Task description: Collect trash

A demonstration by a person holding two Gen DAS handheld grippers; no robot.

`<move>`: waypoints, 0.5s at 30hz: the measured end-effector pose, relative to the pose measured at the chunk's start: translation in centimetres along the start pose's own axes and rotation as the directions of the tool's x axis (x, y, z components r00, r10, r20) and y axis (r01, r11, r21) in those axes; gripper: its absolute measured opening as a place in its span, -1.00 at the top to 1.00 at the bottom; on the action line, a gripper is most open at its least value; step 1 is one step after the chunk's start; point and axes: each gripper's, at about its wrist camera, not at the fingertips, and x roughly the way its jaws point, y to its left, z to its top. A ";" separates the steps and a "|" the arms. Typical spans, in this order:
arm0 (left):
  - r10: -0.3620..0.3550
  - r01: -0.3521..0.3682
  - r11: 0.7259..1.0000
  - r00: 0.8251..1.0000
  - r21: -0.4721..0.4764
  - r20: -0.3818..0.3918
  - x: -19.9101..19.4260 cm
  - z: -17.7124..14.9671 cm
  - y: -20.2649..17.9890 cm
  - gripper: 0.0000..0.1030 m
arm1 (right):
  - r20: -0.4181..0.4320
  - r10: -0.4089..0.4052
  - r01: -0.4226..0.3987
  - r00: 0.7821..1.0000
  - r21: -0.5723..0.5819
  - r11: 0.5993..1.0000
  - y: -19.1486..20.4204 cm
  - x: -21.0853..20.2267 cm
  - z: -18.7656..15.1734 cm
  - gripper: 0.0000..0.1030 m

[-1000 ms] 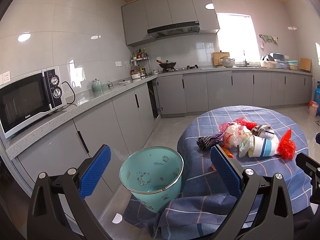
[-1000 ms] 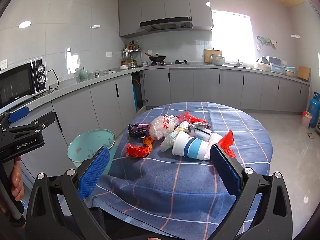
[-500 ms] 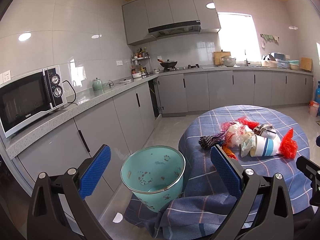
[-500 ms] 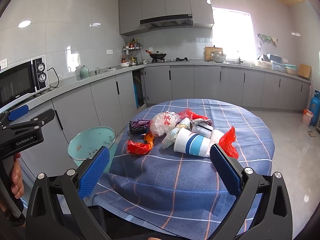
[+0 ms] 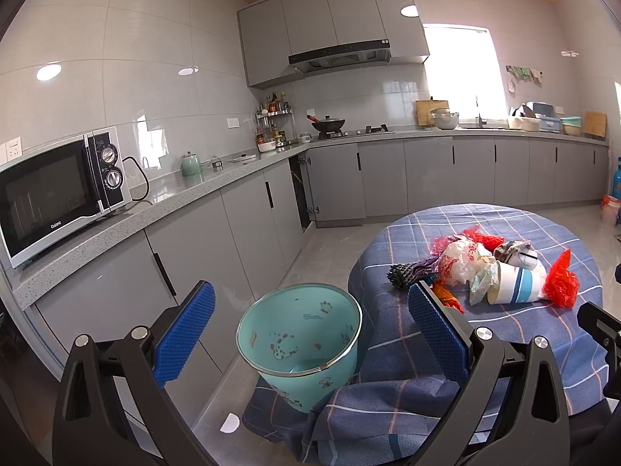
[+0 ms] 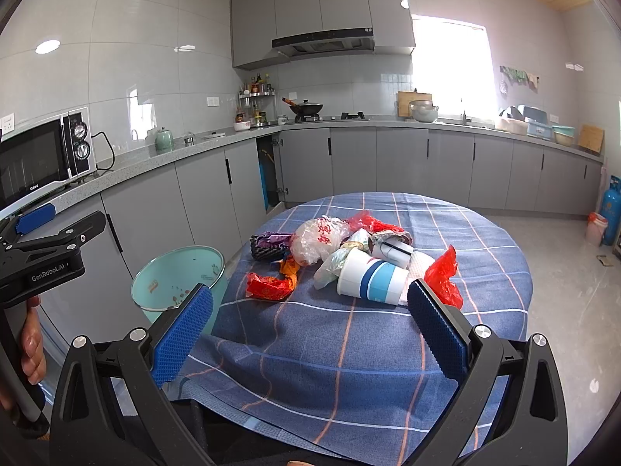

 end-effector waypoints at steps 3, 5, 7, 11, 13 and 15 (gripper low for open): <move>0.001 -0.001 1.000 1.000 0.001 0.000 0.0 0.0 0.0 -0.90 | 0.003 0.000 0.000 1.000 0.001 1.000 0.0 -0.1 0.0 -0.91; 0.002 -0.002 1.000 1.000 0.001 0.001 0.0 0.0 0.1 -0.90 | 0.008 -0.001 0.001 1.000 0.003 1.000 0.0 -0.1 0.0 -0.91; 0.003 -0.003 1.000 1.000 0.001 0.002 0.0 0.0 0.1 -0.90 | 0.011 -0.003 0.003 1.000 0.004 1.000 0.0 -0.3 0.1 -0.91; 0.006 -0.006 1.000 1.000 0.003 0.002 -0.1 0.0 0.1 -0.90 | 0.021 -0.006 0.005 1.000 0.009 1.000 -0.2 -0.5 0.3 -0.91; 0.008 -0.008 1.000 1.000 0.003 -0.001 0.0 -0.1 0.1 -0.90 | 0.026 -0.008 0.007 1.000 0.013 1.000 -0.4 -0.6 0.4 -0.91; 0.008 -0.008 1.000 1.000 0.003 -0.002 0.0 -0.1 0.1 -0.90 | 0.029 -0.008 0.008 1.000 0.015 1.000 -0.5 -0.7 0.5 -0.91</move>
